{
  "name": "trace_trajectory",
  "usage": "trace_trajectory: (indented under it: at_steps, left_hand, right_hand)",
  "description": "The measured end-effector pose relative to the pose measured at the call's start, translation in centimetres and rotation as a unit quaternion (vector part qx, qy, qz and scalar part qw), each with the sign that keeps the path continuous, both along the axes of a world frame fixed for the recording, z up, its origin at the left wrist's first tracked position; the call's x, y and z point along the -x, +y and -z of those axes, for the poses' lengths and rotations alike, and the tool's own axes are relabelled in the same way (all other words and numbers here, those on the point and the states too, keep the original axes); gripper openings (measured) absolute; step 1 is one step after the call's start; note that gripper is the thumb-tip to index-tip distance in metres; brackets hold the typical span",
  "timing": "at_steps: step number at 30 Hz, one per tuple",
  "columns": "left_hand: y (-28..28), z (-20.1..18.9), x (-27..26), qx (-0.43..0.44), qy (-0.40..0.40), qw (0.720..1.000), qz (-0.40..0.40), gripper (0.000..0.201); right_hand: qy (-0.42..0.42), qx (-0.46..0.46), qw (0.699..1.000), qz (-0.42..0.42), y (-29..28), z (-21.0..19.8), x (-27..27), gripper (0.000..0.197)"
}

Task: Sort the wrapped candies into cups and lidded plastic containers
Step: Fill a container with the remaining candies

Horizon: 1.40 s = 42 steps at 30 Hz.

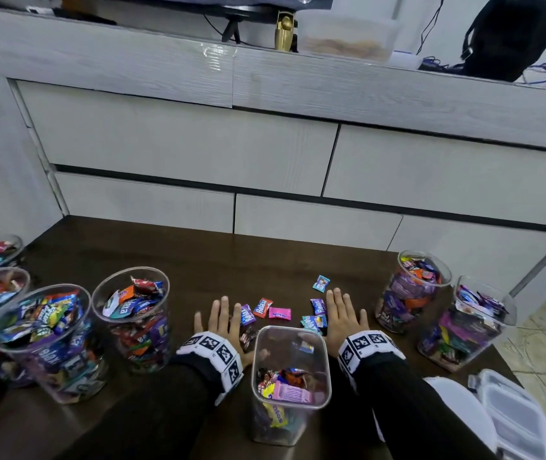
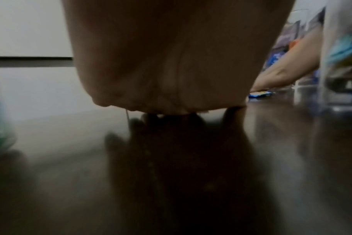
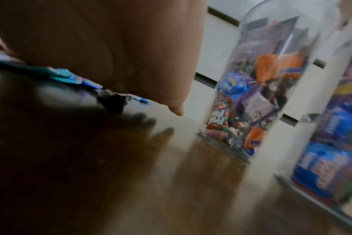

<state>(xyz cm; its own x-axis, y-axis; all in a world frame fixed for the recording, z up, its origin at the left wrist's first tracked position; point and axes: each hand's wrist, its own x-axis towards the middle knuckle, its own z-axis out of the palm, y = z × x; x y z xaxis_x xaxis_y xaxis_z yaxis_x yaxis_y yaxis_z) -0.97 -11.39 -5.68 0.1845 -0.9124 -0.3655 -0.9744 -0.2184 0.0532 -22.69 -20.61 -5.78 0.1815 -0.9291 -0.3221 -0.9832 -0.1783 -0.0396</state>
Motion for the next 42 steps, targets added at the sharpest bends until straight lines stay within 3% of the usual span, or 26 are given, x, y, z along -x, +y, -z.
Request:
trace_trajectory:
  at_steps: [4,10,13,17,21,23,25,27,29,31,36,42]
  left_hand:
    - [-1.6,0.7,-0.8,-0.008,-0.024,0.998,0.049,0.119]
    - [-4.8,0.3,-0.8,0.024,-0.032,0.987,0.158,0.113]
    - [-5.8,-0.4,-0.6,0.059,-0.064,0.966,0.242,0.100]
    - [-6.1,-1.0,-0.7,0.116,-0.109,0.941,0.299,0.084]
    - [-5.9,-1.2,-0.3,0.116,-0.072,0.949,0.284,0.079]
    - [-5.8,-1.4,-0.1,0.103,-0.036,0.956,0.271,0.075]
    - [-5.7,-1.6,0.0,0.099,-0.022,0.959,0.265,0.071]
    - [-5.4,-1.4,0.0,0.130,-0.059,0.953,0.266,0.069]
    - [-4.9,-1.1,-0.1,0.156,-0.116,0.951,0.239,0.072]
    - [-4.4,-0.5,-0.2,0.154,-0.143,0.961,0.177,0.078]
    - [-4.2,0.3,0.1,0.098,-0.080,0.991,0.041,0.072]
    - [-5.1,0.4,0.3,0.082,-0.046,0.990,0.102,0.066]
  right_hand:
    - [0.003,0.019,1.000,-0.017,-1.8,0.1,-0.7,0.120]
    - [-0.012,0.009,1.000,-0.022,-3.6,0.0,-1.0,0.118]
    - [0.010,0.051,0.997,-0.055,-3.7,0.0,-1.5,0.102]
    - [0.043,0.178,0.974,-0.131,-2.6,-0.2,-2.6,0.061]
    - [-0.038,0.128,0.973,-0.188,-1.7,-1.0,-3.3,0.031]
    - [-0.093,0.103,0.976,-0.169,-1.7,-2.1,-2.7,0.027]
    - [-0.160,0.107,0.976,-0.103,-1.9,-3.3,-1.5,0.030]
    - [-0.188,0.090,0.978,0.004,-1.9,-4.2,-0.5,0.042]
    - [-0.140,0.051,0.985,0.085,-1.4,-4.4,-0.4,0.069]
    - [-0.099,0.023,0.989,0.110,-0.5,-3.9,-0.9,0.089]
    - [-0.084,0.044,0.991,0.092,0.4,-2.4,-3.3,0.098]
    - [-0.018,0.069,0.997,-0.038,0.1,-1.3,-5.3,0.084]
